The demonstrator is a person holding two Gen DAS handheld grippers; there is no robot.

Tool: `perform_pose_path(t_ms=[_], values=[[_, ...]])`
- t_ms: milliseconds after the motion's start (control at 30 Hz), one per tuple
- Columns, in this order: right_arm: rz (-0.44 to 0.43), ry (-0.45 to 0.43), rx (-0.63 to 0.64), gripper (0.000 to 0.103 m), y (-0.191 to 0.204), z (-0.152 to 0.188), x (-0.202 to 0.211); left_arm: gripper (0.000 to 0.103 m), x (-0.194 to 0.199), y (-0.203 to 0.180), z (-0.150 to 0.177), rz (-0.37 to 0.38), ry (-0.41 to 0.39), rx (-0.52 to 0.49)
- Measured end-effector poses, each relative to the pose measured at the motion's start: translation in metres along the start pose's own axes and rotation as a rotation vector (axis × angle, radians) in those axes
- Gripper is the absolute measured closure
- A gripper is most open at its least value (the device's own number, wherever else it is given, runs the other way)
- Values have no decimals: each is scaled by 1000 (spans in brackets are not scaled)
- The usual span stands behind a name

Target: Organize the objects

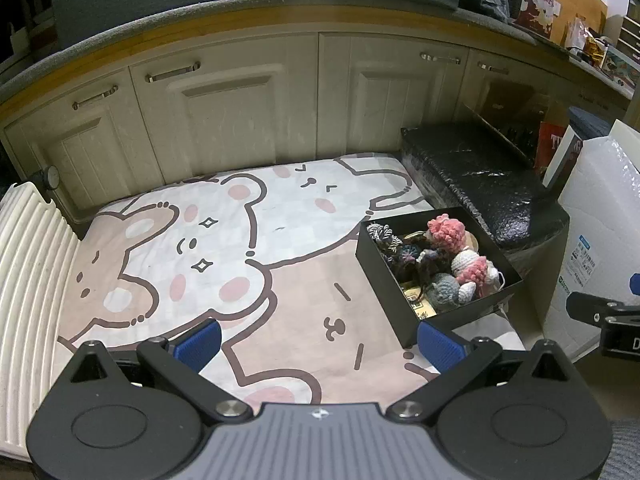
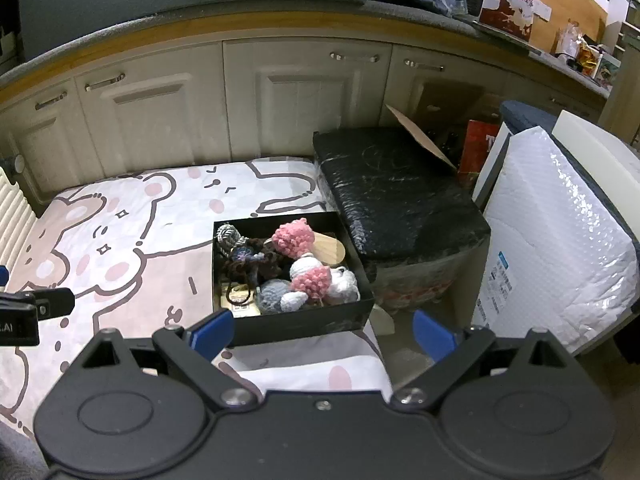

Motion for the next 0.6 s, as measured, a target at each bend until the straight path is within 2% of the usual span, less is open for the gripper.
perform_pose_path(t_ms=[600], values=[[-5,4,3,6,2,0,-1,0,0,1,-1,0,2,0]])
Point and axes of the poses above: each gripper's, at about its wrist camera, not at the fingertips, and x roughly against the way its jaws point, y to its left, z to its underside, the point moved 7 cm from there along -x, roughly the way its jaws point, and after that the axes turned 10 degrees about -y, right-handed, at the moved point
